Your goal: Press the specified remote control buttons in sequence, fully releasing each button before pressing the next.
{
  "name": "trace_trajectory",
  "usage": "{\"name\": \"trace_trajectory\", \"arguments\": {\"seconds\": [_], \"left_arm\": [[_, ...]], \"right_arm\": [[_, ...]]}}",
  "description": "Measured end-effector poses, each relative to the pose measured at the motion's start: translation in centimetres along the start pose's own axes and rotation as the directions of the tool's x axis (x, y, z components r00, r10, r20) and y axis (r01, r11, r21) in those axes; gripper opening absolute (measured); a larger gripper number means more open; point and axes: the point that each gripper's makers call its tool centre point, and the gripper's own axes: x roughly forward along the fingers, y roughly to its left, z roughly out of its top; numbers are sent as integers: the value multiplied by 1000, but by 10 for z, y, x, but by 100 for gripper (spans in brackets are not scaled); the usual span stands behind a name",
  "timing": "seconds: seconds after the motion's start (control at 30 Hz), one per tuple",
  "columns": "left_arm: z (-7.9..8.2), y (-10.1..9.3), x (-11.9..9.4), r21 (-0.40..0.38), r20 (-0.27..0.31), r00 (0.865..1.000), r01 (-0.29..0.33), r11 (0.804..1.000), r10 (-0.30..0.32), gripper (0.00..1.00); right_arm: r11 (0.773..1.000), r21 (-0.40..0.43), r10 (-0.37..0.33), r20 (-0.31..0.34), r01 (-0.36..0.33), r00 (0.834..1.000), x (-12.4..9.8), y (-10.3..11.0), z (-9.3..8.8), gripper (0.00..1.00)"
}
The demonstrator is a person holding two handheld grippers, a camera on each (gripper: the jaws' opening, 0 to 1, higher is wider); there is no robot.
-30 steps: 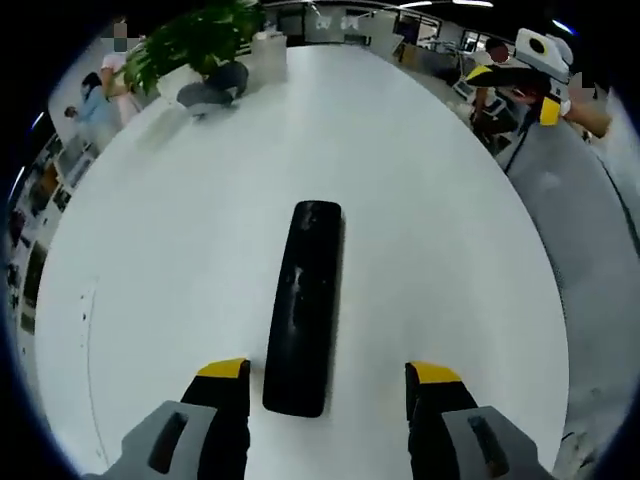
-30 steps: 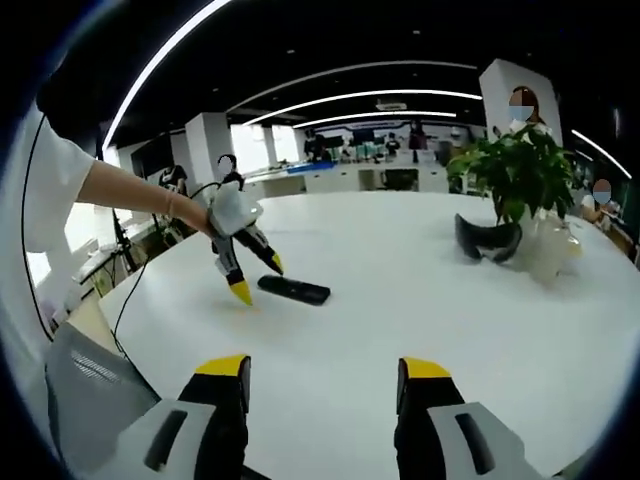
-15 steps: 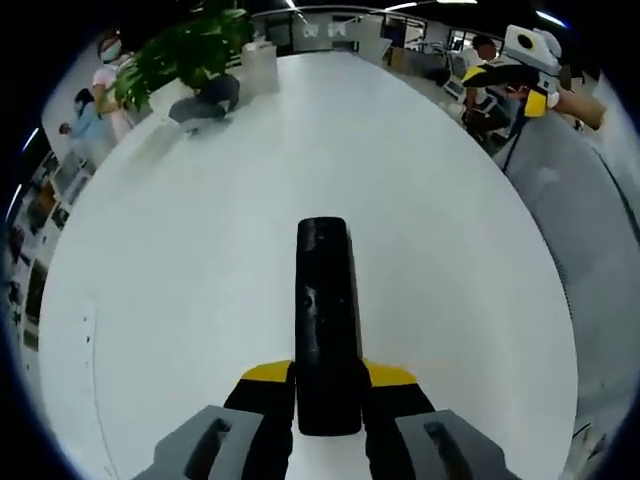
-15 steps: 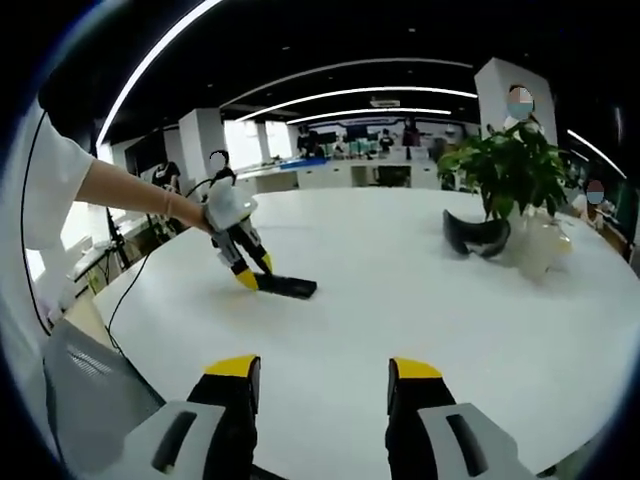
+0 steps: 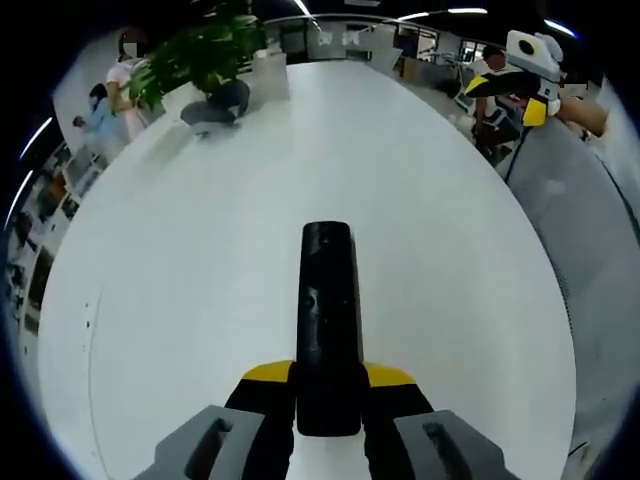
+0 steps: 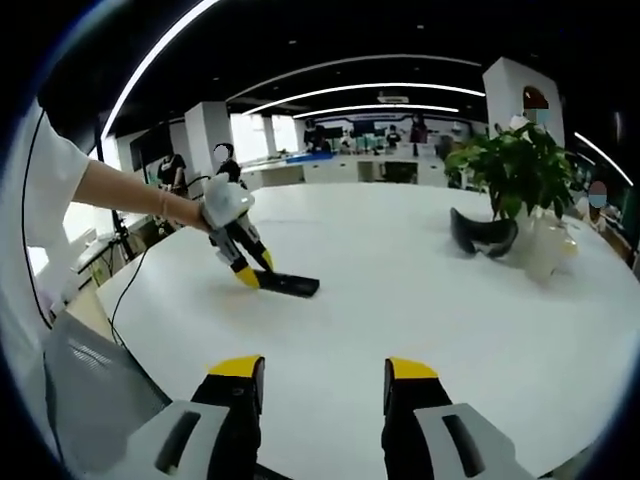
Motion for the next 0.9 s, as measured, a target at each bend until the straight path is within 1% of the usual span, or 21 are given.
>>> {"name": "trace_trajectory", "arguments": {"seconds": [0.13,0.3,0.37,0.53,0.63,0.7,0.8,0.9], "left_arm": [[2,-8,0,-20,32,999,-10,1000,11,24],[4,-20,0,-19,49,999,-13,1000,14,24],[5,-23,1,-20,59,998,-18,1000,20,24],[6,-29,0,-34,68,997,-22,999,24,24],[6,-33,0,-40,70,997,-27,999,29,24],[6,-37,0,-44,73,997,-32,999,35,24],[6,-41,0,-50,82,996,-39,998,43,24],[6,-48,-1,-42,81,996,-44,998,47,24]], "right_arm": [[1000,-9,11,-6,-11,1000,2,2,1,44],[999,-28,30,-12,-31,999,5,4,4,41],[998,-39,44,-18,-45,999,8,6,6,40],[992,-69,107,-28,-108,994,17,13,14,38],[988,-83,124,-38,-127,992,21,15,17,36],[985,-85,144,-59,-149,988,25,18,17,36],[978,-117,163,-109,-175,981,31,21,14,35],[971,-121,190,-136,-206,972,35,27,12,32]]}}
